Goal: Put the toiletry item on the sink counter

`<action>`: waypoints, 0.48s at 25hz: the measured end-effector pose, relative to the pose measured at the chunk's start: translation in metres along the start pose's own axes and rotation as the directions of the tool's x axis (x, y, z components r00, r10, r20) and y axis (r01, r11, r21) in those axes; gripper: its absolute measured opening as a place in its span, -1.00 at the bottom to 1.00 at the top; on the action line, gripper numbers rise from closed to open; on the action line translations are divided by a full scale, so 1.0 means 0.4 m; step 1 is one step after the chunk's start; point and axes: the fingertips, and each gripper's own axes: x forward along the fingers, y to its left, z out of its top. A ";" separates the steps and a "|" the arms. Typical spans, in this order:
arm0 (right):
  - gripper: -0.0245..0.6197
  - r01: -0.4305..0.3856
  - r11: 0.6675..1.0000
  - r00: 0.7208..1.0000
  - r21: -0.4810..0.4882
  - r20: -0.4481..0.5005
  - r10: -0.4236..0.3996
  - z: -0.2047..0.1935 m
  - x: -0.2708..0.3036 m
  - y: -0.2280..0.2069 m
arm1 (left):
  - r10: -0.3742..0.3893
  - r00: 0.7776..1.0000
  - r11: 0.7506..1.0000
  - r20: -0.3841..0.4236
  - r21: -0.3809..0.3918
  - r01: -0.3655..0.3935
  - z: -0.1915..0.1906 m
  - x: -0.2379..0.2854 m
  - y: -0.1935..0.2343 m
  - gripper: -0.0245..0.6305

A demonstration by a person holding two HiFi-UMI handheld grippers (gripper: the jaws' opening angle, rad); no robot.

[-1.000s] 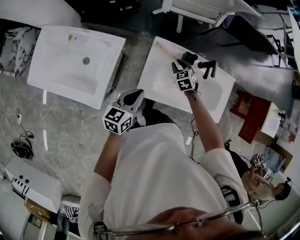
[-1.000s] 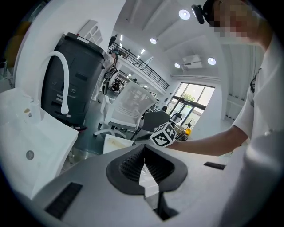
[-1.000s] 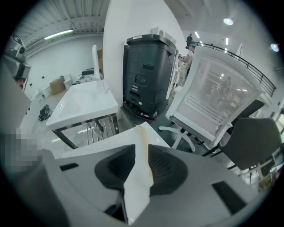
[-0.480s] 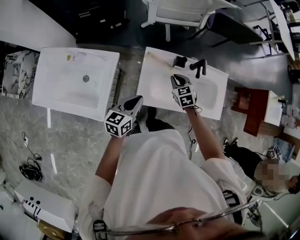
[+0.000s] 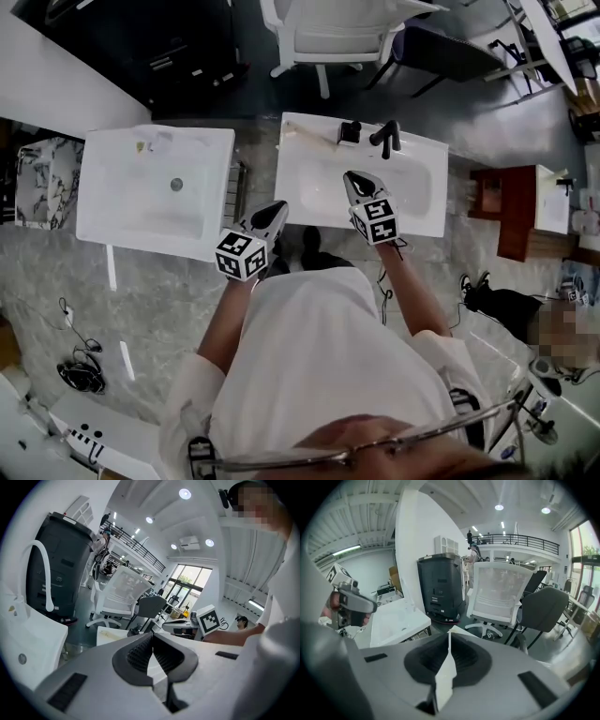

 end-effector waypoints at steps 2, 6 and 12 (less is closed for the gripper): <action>-0.87 0.006 1.000 1.000 0.013 0.029 -0.006 0.015 -0.038 0.002 | -0.008 1.000 1.000 0.004 0.010 0.008 0.014 0.001 -0.012 -0.91; -0.88 0.015 1.000 0.997 0.026 0.070 -0.017 0.031 -0.110 0.004 | -0.023 1.000 0.999 0.017 0.027 0.022 0.034 -0.004 -0.038 -0.91; -0.89 0.025 0.997 0.993 0.076 0.113 -0.034 0.049 -0.198 0.003 | -0.041 0.999 0.998 0.017 0.051 0.040 0.062 -0.019 -0.072 -0.91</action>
